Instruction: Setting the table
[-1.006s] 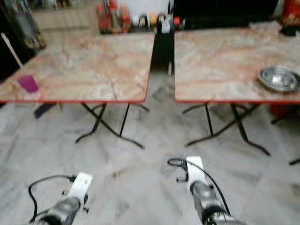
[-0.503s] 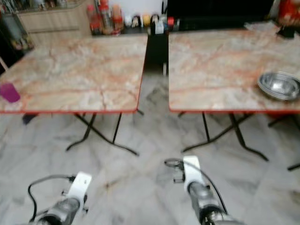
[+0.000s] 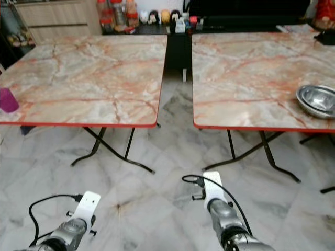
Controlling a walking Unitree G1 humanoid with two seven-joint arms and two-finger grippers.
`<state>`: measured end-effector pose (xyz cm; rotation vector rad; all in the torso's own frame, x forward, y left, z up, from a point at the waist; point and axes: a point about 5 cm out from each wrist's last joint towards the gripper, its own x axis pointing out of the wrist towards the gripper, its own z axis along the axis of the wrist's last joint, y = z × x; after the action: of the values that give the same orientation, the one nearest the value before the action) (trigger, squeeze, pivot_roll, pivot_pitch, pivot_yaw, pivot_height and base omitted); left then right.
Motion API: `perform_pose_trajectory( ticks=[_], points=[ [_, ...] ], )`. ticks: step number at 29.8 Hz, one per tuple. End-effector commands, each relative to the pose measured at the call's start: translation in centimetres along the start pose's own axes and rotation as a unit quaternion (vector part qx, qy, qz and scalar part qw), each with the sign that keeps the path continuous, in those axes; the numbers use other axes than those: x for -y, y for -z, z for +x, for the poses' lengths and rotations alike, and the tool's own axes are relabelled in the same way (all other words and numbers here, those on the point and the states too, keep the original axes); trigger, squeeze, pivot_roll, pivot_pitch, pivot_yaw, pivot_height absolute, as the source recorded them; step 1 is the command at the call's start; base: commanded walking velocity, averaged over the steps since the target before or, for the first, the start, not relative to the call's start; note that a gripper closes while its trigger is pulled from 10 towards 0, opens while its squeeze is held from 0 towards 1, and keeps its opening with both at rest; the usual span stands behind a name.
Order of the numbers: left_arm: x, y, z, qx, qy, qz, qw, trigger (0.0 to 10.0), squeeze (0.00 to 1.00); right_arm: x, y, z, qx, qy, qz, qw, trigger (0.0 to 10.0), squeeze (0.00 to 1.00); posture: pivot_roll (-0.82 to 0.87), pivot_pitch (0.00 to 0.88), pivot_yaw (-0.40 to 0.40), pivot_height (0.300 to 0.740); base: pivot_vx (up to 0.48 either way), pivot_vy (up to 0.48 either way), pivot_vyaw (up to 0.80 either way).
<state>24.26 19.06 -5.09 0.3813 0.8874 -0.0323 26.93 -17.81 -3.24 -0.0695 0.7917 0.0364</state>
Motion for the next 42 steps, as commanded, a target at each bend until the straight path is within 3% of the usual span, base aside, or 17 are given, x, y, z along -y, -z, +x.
perform_pose_trajectory(
  ticks=[1,13,23,26,42],
  points=[
    [-0.23,0.57,-0.03,-0.011,-0.001,0.015,1.000,10.0,0.00,-0.15,0.02,0.01,-0.002,-0.002,-0.006,1.000,10.0,0.00,-0.06,0.012,0.053,0.740,0.000,-0.274,0.00],
    [-0.28,0.90,-0.07,-0.011,-0.003,0.017,1.000,10.0,0.00,-0.28,0.30,-0.01,-0.005,-0.004,-0.010,1.000,10.0,0.00,-0.06,0.000,0.058,0.740,0.000,-0.280,0.00],
    [-0.12,1.09,-0.10,-0.012,-0.003,0.015,1.000,10.0,0.00,-0.12,0.43,-0.03,-0.011,-0.003,-0.042,0.999,10.0,0.00,-0.06,0.000,0.053,0.740,0.000,-0.280,0.04],
    [-0.06,1.15,-0.11,-0.012,-0.002,0.015,1.000,10.0,0.00,-0.12,0.63,-0.06,-0.009,0.003,-0.010,1.000,10.0,0.00,-0.06,0.000,0.052,0.740,0.000,-0.271,0.14],
    [0.13,1.47,-0.16,-0.014,0.001,0.017,1.000,10.0,0.00,-0.09,0.95,-0.11,-0.011,0.001,-0.014,1.000,10.0,0.00,-0.06,0.000,0.050,0.740,0.019,-0.171,0.00]
  ],
)
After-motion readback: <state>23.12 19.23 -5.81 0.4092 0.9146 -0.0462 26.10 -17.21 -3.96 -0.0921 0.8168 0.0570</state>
